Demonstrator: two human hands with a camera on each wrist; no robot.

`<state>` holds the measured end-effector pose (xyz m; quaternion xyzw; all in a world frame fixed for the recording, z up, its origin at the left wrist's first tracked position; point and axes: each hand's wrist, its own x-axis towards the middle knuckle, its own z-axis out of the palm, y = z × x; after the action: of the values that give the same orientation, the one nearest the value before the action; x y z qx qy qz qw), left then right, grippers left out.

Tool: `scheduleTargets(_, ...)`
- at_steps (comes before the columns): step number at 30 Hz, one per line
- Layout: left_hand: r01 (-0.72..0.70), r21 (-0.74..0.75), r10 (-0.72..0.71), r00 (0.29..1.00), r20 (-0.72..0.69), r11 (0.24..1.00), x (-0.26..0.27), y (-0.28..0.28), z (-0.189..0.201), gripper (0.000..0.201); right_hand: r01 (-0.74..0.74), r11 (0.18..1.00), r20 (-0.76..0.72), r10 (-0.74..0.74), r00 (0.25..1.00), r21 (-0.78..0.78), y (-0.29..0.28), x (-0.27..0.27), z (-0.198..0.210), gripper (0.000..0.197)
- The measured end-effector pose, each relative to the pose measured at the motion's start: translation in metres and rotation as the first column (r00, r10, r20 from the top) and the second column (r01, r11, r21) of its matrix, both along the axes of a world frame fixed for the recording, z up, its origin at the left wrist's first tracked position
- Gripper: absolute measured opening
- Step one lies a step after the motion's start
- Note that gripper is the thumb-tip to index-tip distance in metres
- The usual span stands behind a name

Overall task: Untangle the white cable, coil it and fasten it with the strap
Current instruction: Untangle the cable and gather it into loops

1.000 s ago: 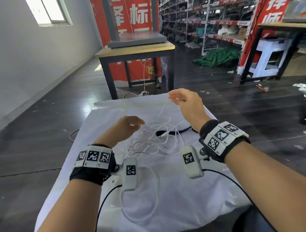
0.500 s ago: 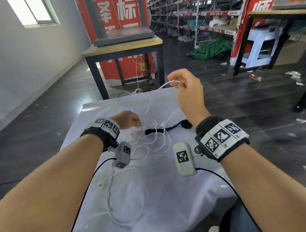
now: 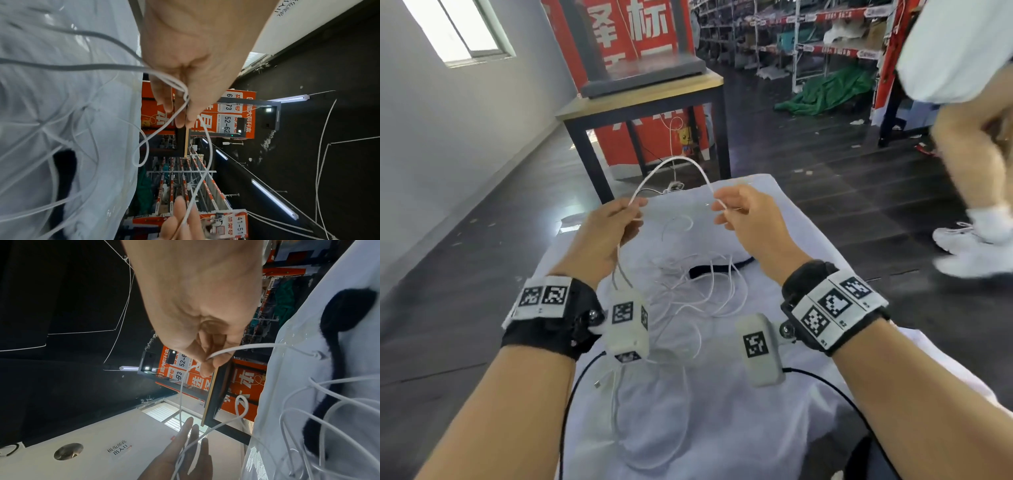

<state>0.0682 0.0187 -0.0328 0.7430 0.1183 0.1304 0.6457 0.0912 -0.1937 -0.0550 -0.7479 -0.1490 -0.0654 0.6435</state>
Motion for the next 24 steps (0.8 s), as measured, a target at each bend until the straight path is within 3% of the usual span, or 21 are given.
scheduleTargets(4, -0.043, 0.067, 0.036, 0.994, 0.104, 0.997, -0.010, -0.014, -0.009, 0.019, -0.079, 0.997, -0.083, 0.080, 0.993, 0.017, 0.002, -0.004, 0.001, 0.023)
scheduleTargets(8, 0.018, 0.219, -0.047, 0.991, 0.125, 0.976, -0.015, -0.032, -0.005, 0.020, -0.154, 0.988, -0.157, 0.152, 0.976, -0.002, 0.005, -0.010, 0.000, 0.016)
scheduleTargets(12, 0.271, -0.033, -0.272, 0.961, -0.043, 0.962, -0.022, -0.045, -0.007, 0.022, -0.256, 0.967, -0.224, 0.251, 0.942, 0.009, 0.008, -0.016, 0.000, 0.027)
scheduleTargets(20, 0.375, -0.226, -0.405, 0.909, -0.100, 0.899, -0.036, -0.054, 0.000, 0.030, -0.408, 0.901, -0.220, 0.432, 0.875, 0.146, 0.009, -0.025, 0.000, 0.020)
scheduleTargets(24, 0.427, -0.255, -0.464, 0.879, -0.105, 0.867, -0.040, -0.056, -0.002, 0.044, -0.385, 0.901, -0.237, 0.426, 0.873, 0.199, 0.008, -0.026, 0.002, 0.020)
